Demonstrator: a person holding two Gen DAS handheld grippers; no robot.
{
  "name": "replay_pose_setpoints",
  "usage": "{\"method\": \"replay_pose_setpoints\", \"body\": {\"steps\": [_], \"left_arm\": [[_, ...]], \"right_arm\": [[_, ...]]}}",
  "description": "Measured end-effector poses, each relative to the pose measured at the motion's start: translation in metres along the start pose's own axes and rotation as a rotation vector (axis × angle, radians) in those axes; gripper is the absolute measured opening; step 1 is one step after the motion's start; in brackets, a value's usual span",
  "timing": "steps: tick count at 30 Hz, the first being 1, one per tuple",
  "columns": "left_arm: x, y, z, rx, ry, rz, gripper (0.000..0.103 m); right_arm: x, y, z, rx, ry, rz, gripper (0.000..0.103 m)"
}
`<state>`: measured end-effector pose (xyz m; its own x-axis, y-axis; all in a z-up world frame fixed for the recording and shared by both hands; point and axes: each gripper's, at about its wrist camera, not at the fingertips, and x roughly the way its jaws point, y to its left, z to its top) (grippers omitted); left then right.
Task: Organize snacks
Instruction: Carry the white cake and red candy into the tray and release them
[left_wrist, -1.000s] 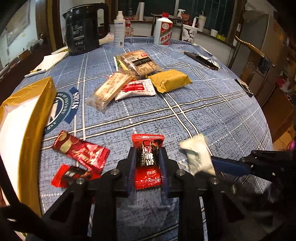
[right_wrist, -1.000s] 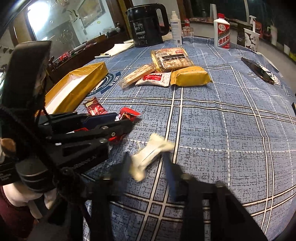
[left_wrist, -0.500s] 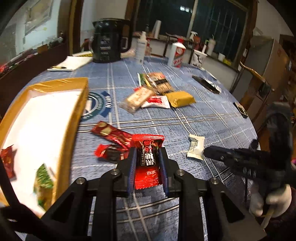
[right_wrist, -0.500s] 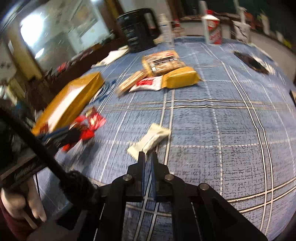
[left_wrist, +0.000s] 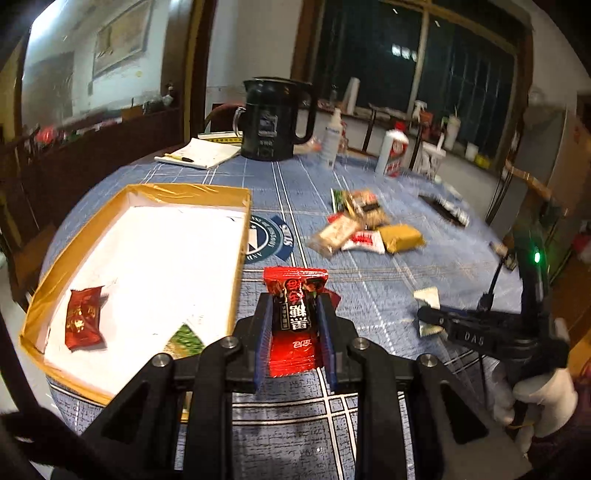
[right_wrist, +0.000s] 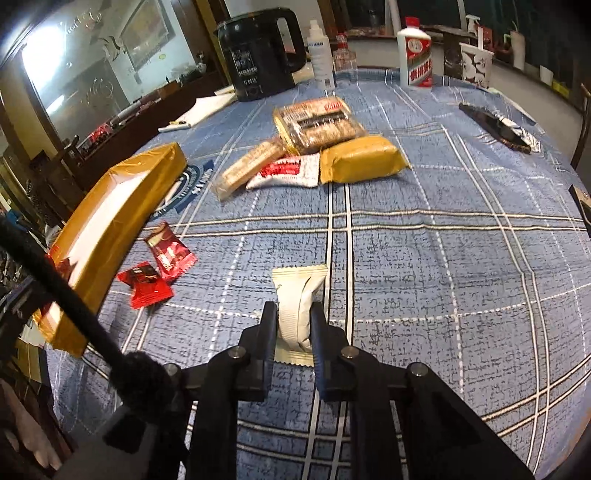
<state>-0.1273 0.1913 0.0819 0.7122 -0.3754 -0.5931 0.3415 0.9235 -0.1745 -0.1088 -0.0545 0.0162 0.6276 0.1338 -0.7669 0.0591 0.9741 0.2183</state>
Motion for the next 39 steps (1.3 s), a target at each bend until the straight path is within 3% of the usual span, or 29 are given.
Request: {"method": "replay_pose_setpoints", "body": {"steps": [5,9,16,23,30,39], "left_arm": [[-0.017,0.031,0.004,-0.086,-0.036,-0.02,0.026],[-0.022,0.047,0.005,-0.103,-0.05,0.023,0.026],[-0.016,0.087,0.011,-0.139,-0.039,0.121,0.026],[0.01,0.137,0.019,-0.215,0.01,0.179,0.026],[0.022,0.153,0.011,-0.247,0.049,0.18,0.026],[0.016,0.162,0.007,-0.265,0.042,0.185,0.026]], "right_arm": [[-0.021,0.009,0.002,-0.02,-0.048,0.034,0.016],[-0.032,0.033,0.008,-0.071,-0.077,0.099,0.016],[-0.025,0.107,0.024,-0.186,-0.044,0.253,0.016],[0.013,0.195,0.045,-0.295,0.006,0.393,0.016],[0.067,0.235,0.05,-0.327,0.086,0.374,0.016],[0.088,0.248,0.045,-0.344,0.118,0.346,0.016]]}}
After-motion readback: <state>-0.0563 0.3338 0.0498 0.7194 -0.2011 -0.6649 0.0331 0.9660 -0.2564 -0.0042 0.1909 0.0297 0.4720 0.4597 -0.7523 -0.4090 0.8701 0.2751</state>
